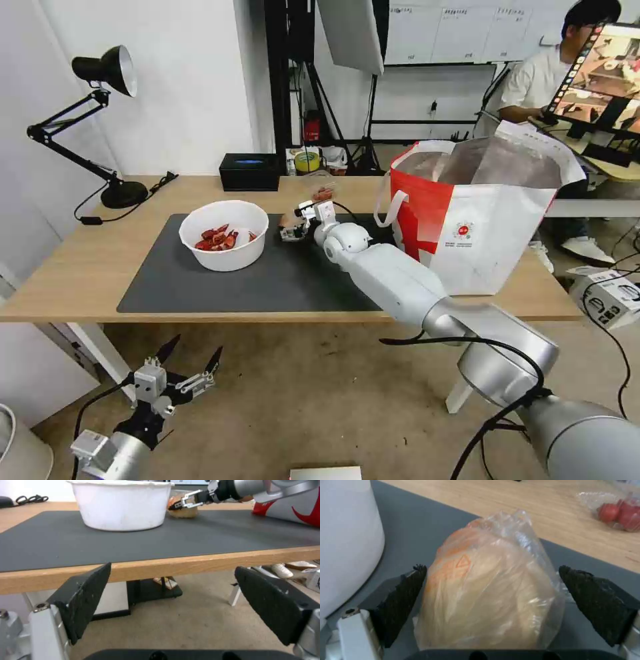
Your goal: Pick up the trash from the table and place it into the takeout bag.
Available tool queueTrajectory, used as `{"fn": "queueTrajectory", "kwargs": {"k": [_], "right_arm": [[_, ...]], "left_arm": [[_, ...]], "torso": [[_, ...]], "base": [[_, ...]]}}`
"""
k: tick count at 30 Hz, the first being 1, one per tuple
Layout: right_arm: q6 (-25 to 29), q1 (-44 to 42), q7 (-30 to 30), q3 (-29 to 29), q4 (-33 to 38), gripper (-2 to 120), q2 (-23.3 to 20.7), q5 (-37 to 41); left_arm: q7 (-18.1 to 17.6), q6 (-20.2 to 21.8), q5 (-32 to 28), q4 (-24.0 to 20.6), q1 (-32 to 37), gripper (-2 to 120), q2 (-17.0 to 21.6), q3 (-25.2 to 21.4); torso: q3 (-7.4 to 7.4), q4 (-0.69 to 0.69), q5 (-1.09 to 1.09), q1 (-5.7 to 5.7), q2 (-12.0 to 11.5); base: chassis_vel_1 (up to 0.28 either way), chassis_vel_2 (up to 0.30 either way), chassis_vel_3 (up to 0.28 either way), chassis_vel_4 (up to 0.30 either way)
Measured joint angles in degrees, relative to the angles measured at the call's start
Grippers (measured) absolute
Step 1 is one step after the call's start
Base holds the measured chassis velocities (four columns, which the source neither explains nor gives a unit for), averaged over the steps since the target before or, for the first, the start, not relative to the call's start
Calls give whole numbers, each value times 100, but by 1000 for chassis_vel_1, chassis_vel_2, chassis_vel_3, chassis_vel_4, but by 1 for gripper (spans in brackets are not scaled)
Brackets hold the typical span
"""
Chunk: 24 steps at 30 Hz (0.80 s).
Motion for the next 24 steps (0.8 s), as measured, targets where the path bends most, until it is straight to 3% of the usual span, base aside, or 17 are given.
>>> {"fn": "queueTrajectory", "kwargs": {"k": [7,19,20,24], "right_arm": [[-98,-39,1,10,-10,97,17,-38],[-173,-63,26,25,39,57,-76,-21],[-180,-65,43,22,107,48,-125,-9],[-164,-109,131,22,406,34,-300,7]], "left_arm": [[0,-8,7,3,2,100,-25,5],[-2,-19,24,-57,66,100,-55,-41],[-3,-25,34,-67,78,100,-69,-46],[-4,-28,57,-112,102,100,-89,-47]], "torso": [[0,0,0,0,0],[0,1,1,-1,0],[0,1,1,-1,0],[0,0,1,-1,0]], "base": [[0,0,0,0],[0,0,0,0],[0,0,0,0],[0,0,0,0]]}}
